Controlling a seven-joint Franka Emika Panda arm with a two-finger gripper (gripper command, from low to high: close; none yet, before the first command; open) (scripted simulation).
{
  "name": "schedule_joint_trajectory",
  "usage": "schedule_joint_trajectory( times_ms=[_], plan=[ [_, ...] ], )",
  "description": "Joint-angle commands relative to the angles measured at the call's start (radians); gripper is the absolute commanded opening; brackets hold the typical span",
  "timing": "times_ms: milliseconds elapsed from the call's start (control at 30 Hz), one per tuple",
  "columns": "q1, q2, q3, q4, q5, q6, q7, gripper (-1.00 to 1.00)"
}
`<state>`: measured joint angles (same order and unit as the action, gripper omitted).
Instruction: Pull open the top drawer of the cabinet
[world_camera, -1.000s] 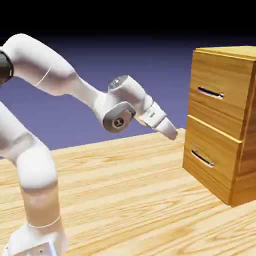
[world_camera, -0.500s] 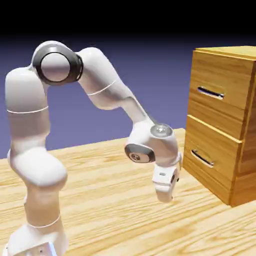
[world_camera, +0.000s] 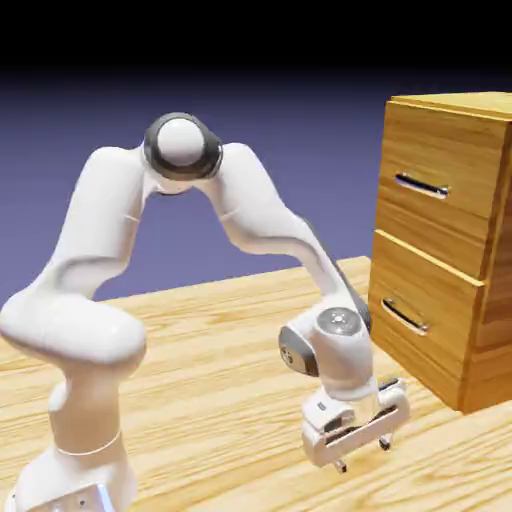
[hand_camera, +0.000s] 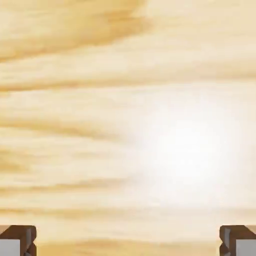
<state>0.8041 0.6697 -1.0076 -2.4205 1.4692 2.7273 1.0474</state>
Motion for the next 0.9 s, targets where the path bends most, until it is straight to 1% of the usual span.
schedule_joint_trajectory(
  times_ms=[0,867],
  plan=[
    [0.023,0.036,-0.029,0.011,0.043,-0.009,0.009,0.0],
    [0.625,0.979,-0.795,0.307,1.16,-0.244,0.242,0.0]
  ],
)
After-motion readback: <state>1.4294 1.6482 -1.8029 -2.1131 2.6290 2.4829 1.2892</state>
